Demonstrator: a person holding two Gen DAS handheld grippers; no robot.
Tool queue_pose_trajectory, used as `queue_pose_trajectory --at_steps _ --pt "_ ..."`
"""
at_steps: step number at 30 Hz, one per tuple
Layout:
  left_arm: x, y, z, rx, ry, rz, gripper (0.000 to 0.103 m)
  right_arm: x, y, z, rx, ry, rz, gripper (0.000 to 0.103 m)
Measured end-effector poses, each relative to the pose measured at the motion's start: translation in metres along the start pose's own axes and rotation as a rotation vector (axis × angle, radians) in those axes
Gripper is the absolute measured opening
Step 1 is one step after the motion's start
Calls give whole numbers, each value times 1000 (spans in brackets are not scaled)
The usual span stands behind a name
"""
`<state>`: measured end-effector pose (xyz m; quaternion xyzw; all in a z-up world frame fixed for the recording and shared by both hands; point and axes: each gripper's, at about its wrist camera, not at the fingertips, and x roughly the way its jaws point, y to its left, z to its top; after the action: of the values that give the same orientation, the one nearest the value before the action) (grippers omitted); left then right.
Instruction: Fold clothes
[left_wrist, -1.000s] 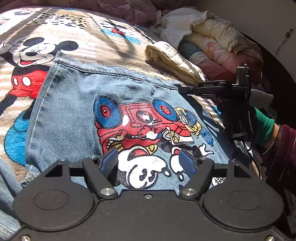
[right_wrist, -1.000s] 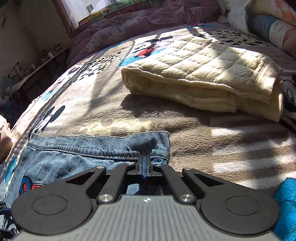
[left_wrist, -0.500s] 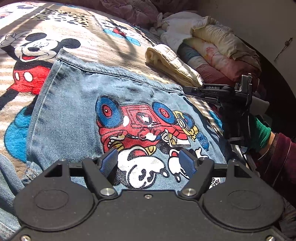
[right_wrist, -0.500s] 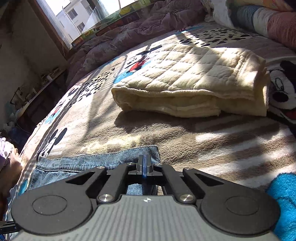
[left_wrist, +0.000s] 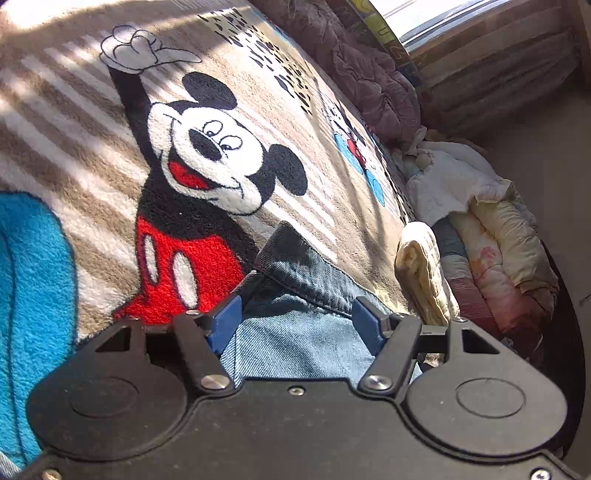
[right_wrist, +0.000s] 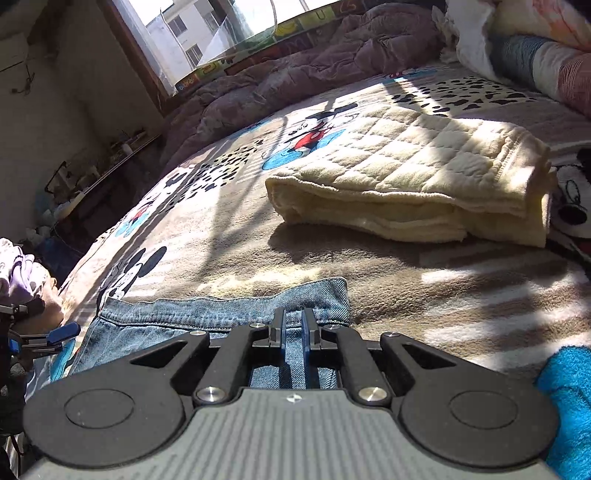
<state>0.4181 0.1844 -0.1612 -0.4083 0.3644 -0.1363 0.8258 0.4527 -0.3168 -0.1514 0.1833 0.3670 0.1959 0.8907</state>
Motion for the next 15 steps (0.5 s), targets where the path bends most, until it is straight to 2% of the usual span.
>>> queue_pose_trajectory --at_steps 4,6,7,11,15 --pt "-14 -5 3 19 -15 -25 70 -5 -5 -6 6 -4 1 1" --pt "-20 -7 1 29 -21 -34 70 -12 -3 -8 -10 -11 -1 9" --pt "-24 -10 -1 45 -28 -35 70 -19 1 -9 -30 -16 -4 9" --pt "-45 -35 -17 196 -45 -49 70 -58 21 -20 -114 -44 23 9" --pt "-57 -60 -57 378 -17 -13 70 -97 43 -55 -184 -65 36 9"
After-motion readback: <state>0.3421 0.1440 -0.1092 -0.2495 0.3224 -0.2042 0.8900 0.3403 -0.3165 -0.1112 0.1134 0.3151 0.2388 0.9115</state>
